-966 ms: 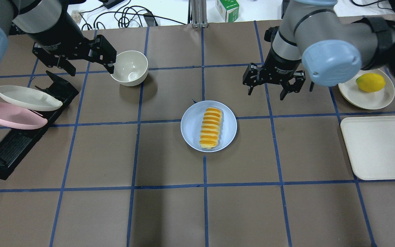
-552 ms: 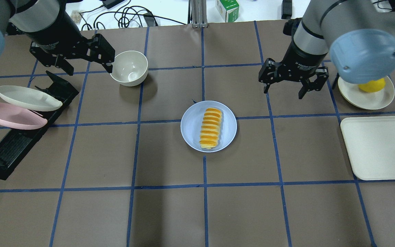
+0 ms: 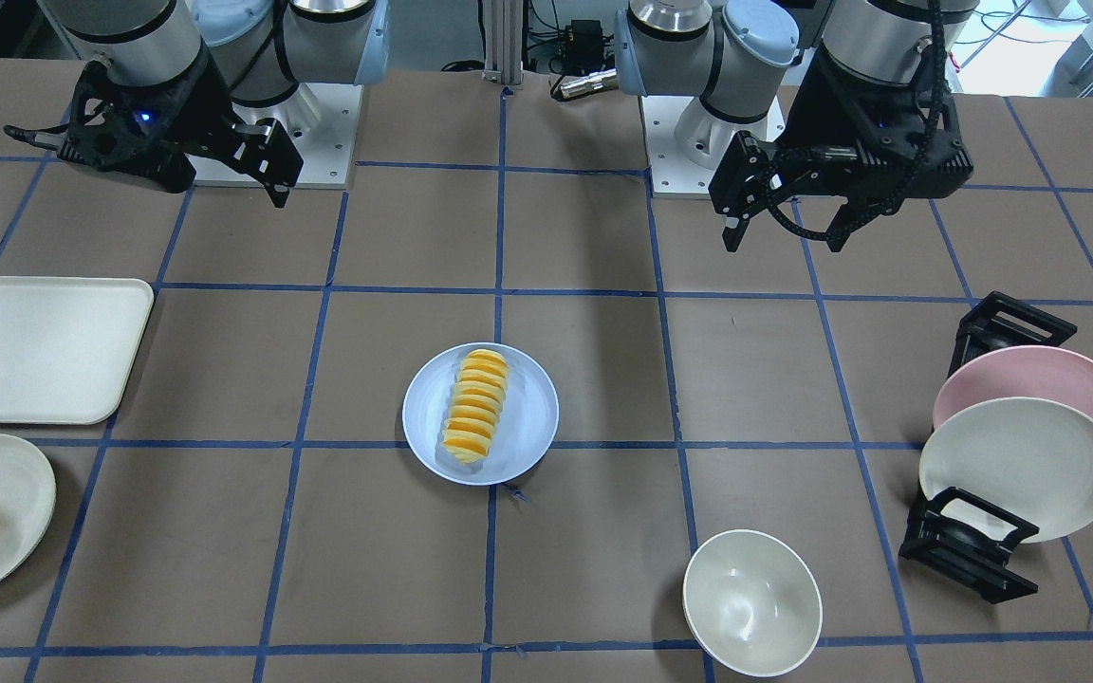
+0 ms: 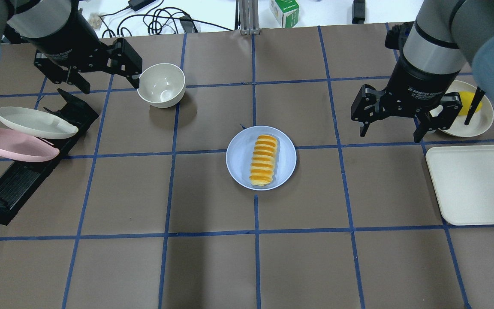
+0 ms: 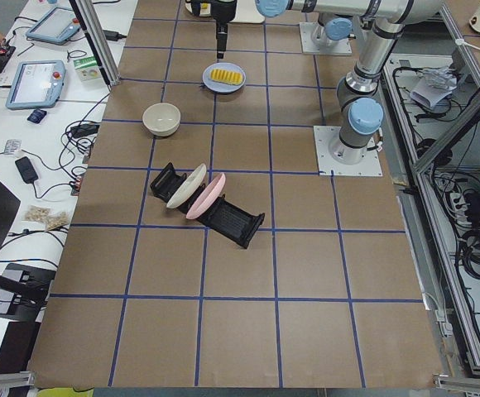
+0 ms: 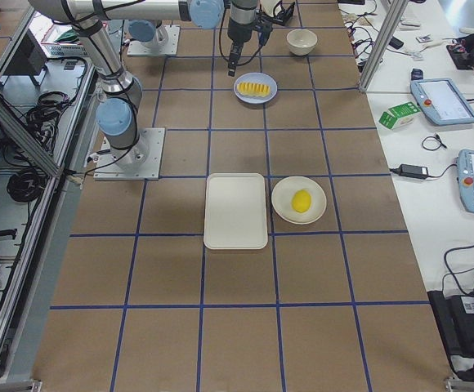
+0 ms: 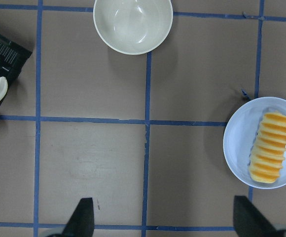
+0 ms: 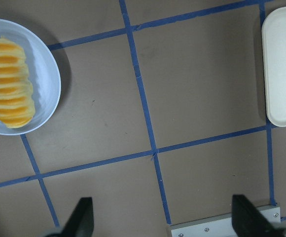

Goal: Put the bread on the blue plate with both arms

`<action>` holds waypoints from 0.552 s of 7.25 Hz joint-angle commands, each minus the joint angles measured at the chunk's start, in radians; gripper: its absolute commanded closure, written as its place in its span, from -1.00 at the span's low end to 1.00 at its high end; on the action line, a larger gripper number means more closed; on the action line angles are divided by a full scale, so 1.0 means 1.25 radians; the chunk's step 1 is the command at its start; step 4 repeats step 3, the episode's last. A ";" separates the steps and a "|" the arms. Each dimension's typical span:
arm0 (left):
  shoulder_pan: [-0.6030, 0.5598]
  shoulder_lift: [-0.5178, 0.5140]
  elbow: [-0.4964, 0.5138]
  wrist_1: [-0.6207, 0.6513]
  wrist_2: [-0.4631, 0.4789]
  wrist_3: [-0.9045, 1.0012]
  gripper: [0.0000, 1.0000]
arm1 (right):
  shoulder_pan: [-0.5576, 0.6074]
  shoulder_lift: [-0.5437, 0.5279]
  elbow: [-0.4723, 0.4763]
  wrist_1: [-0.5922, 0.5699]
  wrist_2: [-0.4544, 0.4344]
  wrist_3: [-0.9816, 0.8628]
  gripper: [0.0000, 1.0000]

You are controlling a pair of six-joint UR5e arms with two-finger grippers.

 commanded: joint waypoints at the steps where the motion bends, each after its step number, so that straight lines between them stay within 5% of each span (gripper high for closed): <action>1: 0.000 -0.003 -0.002 -0.001 0.000 0.000 -1.00 | 0.000 0.001 0.004 -0.002 0.000 -0.005 -1.00; 4: 0.000 -0.019 0.000 0.001 -0.004 -0.015 -1.00 | 0.000 0.001 0.008 -0.003 0.000 0.006 -1.00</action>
